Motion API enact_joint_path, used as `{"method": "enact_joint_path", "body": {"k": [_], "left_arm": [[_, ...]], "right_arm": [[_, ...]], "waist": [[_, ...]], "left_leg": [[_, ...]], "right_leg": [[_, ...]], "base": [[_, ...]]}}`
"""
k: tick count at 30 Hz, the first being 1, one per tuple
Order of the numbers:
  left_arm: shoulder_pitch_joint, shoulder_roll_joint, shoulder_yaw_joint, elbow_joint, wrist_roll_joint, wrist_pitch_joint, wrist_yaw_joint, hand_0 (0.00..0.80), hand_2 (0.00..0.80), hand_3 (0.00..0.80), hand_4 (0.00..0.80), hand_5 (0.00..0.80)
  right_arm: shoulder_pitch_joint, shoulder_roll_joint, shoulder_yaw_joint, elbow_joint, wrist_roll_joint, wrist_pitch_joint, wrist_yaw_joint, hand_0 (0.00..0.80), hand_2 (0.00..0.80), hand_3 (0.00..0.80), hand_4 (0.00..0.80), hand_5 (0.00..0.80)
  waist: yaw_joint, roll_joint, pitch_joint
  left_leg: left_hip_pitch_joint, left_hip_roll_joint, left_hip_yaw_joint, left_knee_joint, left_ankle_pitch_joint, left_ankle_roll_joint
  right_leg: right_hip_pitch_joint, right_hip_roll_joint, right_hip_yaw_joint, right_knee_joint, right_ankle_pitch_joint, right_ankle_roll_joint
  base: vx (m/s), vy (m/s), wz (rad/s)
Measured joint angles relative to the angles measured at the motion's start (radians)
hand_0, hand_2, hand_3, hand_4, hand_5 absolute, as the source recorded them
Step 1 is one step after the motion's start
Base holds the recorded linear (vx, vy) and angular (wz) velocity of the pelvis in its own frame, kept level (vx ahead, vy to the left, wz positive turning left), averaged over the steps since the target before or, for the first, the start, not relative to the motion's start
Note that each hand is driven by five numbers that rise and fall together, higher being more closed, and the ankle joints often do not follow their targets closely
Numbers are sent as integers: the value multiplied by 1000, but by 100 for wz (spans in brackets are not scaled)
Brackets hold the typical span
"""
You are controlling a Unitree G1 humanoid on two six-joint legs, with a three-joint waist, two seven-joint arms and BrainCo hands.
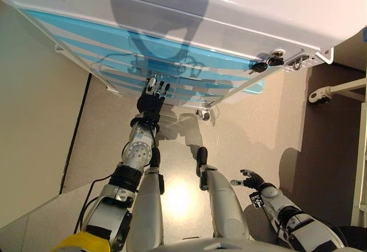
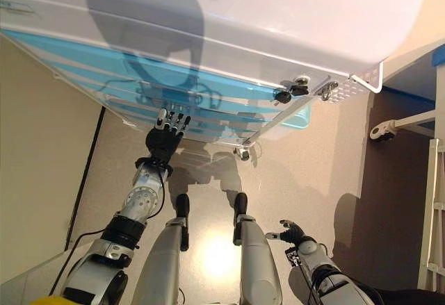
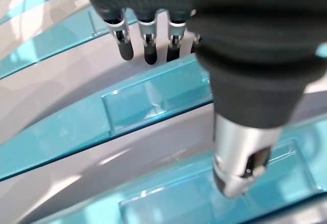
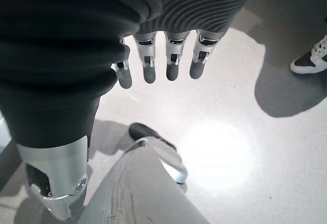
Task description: Open the drawer and pick up the medicine
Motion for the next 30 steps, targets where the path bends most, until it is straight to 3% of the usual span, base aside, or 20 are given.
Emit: {"method": "enact_joint_path", "body": {"k": [4, 5, 6, 12, 30], "left_arm": [[-1, 12, 12, 6, 0, 0, -8, 0, 0, 0, 0, 0], [-6, 15, 13, 17, 0, 0, -9, 640, 640, 640, 640, 640], [-12, 16, 13, 20, 0, 0, -9, 800, 800, 800, 800, 800], [-90, 43, 13, 117, 1, 2, -12, 800, 800, 800, 800, 800], [-76, 38, 10, 118, 6, 23, -101, 800, 800, 800, 800, 800]], "right_arm": [[-2, 0, 8, 1, 2, -4, -1, 0, 0, 0, 0, 0], [1, 2, 10, 1, 2, -4, -1, 0, 0, 0, 0, 0], [0, 2, 10, 1, 2, -4, -1, 0, 0, 0, 0, 0], [0, 5, 10, 5, 4, -5, -1, 0, 0, 0, 0, 0], [3, 6, 11, 8, 4, -6, 13, 0, 0, 0, 0, 0]], "waist": [[-17, -19, -12], [-17, -31, -28], [-17, -34, -29], [-20, -54, -42], [-13, -54, -42]], "left_leg": [[-6, 1, -14, -19, 2, -6], [-22, 4, -18, -16, 8, -12], [-30, 7, -20, -15, 6, -11], [-55, 13, -28, -11, 14, -18], [-56, 10, -41, -39, 22, -19]], "right_leg": [[-6, 4, -6, -8, -4, 3], [-22, 7, -10, -7, 0, -5], [-25, 8, -16, -6, -3, -4], [-42, 15, -26, -13, 2, -11], [-36, 17, -36, -43, 7, -12]], "base": [[29, -58, 4], [-4, -37, 5], [89, -59, 12], [-1, -5, 4], [-1, -1, 1]]}}
